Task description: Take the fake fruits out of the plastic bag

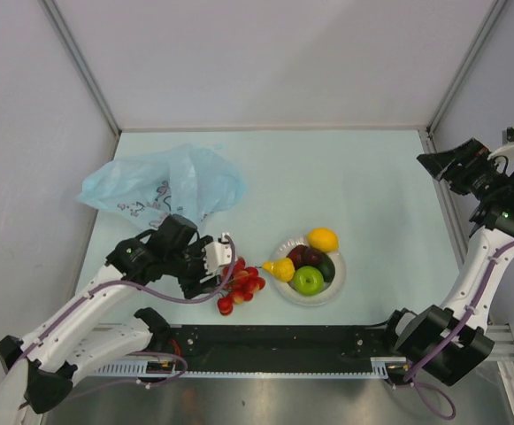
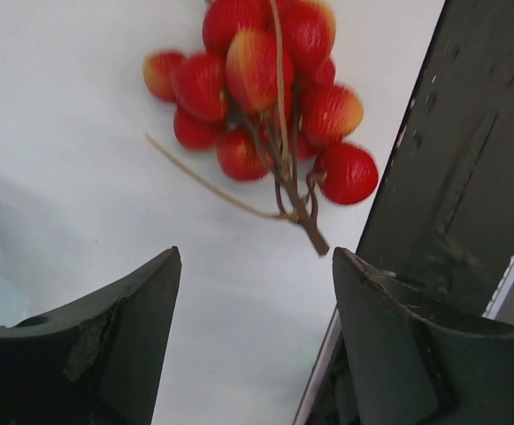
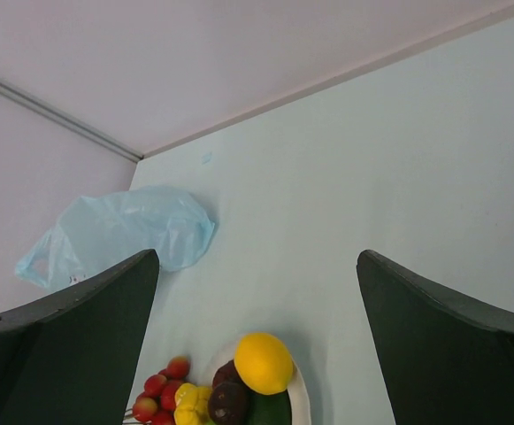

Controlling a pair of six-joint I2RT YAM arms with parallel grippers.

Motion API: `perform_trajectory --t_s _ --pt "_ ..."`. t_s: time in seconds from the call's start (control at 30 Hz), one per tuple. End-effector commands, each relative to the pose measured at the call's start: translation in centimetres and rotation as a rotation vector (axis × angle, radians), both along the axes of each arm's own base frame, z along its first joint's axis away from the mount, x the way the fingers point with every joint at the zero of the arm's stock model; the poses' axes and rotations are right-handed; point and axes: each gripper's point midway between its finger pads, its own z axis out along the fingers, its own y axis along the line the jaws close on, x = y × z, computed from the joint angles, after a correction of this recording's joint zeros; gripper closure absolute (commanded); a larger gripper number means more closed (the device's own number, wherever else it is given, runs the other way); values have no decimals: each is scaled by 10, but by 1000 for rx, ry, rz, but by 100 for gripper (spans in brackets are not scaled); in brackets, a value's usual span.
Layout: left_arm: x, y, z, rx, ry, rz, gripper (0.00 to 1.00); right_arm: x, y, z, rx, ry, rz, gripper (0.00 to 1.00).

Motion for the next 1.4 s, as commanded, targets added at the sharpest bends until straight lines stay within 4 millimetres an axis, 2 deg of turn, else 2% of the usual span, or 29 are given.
perform_trajectory --t_s 0.0,0.13,0.37,0.47,0.57,0.6,0.77,0.83,0.87,0.9,0.93,1.0,1.03,1.1,1.2,1.23,1.3,1.33,1.37 --pt "-7 27 -22 107 71 33 30 9 -3 -2 2 -16 5 0" --pt "-11 20 -35 97 140 23 37 13 -5 0 12 -24 1 0" --pt "-25 11 -37 80 218 -79 37 14 -6 -5 23 -7 7 0" --pt "-20 5 -33 51 205 -72 37 16 -6 -6 24 -5 13 0" --pt "-15 0 -34 48 205 -77 44 18 -6 -9 30 2 17 0" --pt "-14 -1 -34 49 204 -86 49 19 -6 -9 32 2 19 0" --pt "-14 -3 -36 54 219 -106 55 25 -6 -16 56 21 36 0" --pt "-15 -3 -37 55 226 -114 63 26 -7 -17 53 18 35 0" --pt "-16 -3 -37 56 228 -119 73 27 -7 -16 50 14 35 0" --pt "-15 -4 -36 53 232 -121 76 27 -8 -16 48 13 32 0" --pt "-13 -5 -33 47 224 -119 78 28 -9 -15 45 9 28 0" --pt "-12 -8 -28 39 217 -125 96 28 -9 -16 42 9 25 0" --pt "-8 -10 -21 29 198 -124 100 28 -10 -17 44 13 24 0" --pt "-5 -12 -13 19 183 -125 100 28 -10 -16 35 9 22 0" --pt "1 -18 9 -20 144 -134 100 27 -10 -17 31 12 21 0" --pt "4 -23 24 -48 125 -141 100 27 -10 -18 30 13 20 0" --pt "6 -29 40 -78 104 -164 100 27 -11 -18 25 12 18 0" --pt "8 -35 56 -113 86 -180 100 27 -11 -18 22 13 19 0" --pt "10 -39 60 -119 89 -190 100 28 -11 -20 25 17 20 0"
